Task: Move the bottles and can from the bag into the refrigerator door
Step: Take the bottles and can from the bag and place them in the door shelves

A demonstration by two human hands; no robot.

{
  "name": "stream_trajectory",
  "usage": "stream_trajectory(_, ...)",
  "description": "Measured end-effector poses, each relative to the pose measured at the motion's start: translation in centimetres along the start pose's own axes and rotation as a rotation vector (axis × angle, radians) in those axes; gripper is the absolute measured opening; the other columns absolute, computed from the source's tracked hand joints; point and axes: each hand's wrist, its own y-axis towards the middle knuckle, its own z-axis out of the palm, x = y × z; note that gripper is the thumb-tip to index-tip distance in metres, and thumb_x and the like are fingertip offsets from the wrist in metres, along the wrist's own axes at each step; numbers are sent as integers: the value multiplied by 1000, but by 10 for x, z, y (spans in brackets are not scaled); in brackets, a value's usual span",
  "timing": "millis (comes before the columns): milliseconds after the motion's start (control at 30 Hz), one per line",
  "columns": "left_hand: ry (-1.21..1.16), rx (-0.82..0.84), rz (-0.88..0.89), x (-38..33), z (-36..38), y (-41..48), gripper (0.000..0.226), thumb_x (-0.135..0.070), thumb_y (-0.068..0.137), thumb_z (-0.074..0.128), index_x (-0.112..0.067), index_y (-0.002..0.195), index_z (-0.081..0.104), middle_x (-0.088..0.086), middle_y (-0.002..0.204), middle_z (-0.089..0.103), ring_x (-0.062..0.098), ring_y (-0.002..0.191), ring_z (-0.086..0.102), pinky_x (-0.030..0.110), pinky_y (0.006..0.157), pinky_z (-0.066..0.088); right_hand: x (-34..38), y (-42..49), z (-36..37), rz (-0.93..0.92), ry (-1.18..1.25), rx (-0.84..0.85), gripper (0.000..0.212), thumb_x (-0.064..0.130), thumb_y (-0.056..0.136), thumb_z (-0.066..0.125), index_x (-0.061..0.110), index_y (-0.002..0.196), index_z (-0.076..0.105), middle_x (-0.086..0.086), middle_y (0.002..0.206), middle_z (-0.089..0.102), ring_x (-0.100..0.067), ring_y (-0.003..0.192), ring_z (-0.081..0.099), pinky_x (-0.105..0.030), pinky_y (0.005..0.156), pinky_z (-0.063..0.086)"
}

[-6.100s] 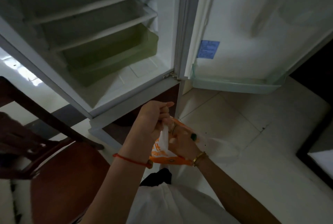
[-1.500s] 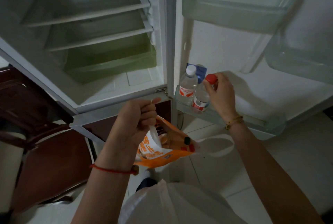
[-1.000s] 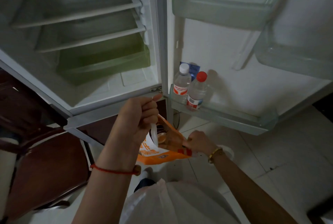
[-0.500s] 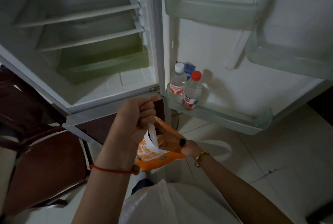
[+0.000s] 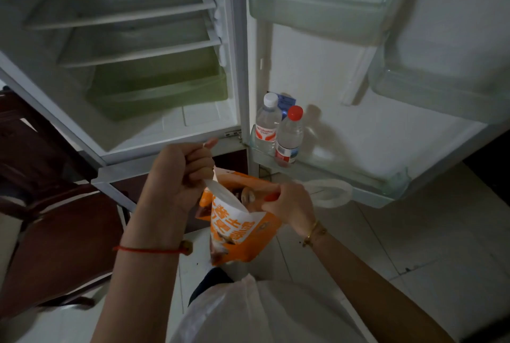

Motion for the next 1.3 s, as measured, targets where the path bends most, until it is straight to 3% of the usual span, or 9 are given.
stream_trajectory(100,8,31,-4,6,7,1,24,-5,97,27,-4,104,49,-9,43,29,5,27,26,11,28,17,12,-4,-24,-18,-70,-103,23,39,69,71,18,78,67,6,73,63,-12,67,58,-21,53,41)
stream_trajectory(200,11,55,3,7,14,3,19,-3,95,26,-12,102,42,-9,44,30,3,28,26,10,28,18,21,-14,-50,-49,-43,-200,20,34,76,72,20,89,64,5,90,60,-13,81,60,-23,65,44)
stream_trajectory(267,7,66,-10,5,18,6,17,-4,95,27,-15,99,39,-8,43,30,4,27,26,11,28,17,24,-22,-71,-40,-44,-277,22,34,78,74,22,91,62,6,91,54,-11,80,55,-18,65,38)
stream_trajectory(433,75,80,-40,1,20,15,18,-5,98,27,-8,106,42,-9,43,29,4,27,25,11,28,16,12,-40,-121,-22,84,-572,24,31,72,78,19,90,68,0,93,60,-18,81,61,-28,76,48)
stream_trajectory(633,147,72,-95,-7,14,23,23,-7,98,28,-5,98,51,-10,43,28,3,27,25,10,27,16,9,-40,-153,-17,33,-790,24,27,75,77,13,93,68,5,92,55,-10,78,54,-14,74,34)
stream_trajectory(800,198,84,-116,-18,6,26,23,-8,98,28,-5,98,51,-10,43,28,3,26,24,10,28,13,4,5,-143,-19,3,-756,26,25,76,75,11,97,69,-7,101,61,-21,84,62,-22,78,41)
stream_trajectory(1000,250,73,-144,-25,-2,23,25,-8,99,27,-5,99,52,-10,41,27,3,25,24,12,27,14,7,48,-118,-7,-79,-666,18,22,80,69,12,96,68,-8,109,58,-26,91,61,-22,74,36)
stream_trajectory(1300,243,103,-175,-21,8,23,24,-7,98,28,-3,107,50,-10,41,28,4,26,24,13,30,13,8,69,-111,78,-98,-660,48,25,86,64,13,131,53,-10,131,53,-30,115,57,-38,91,47)
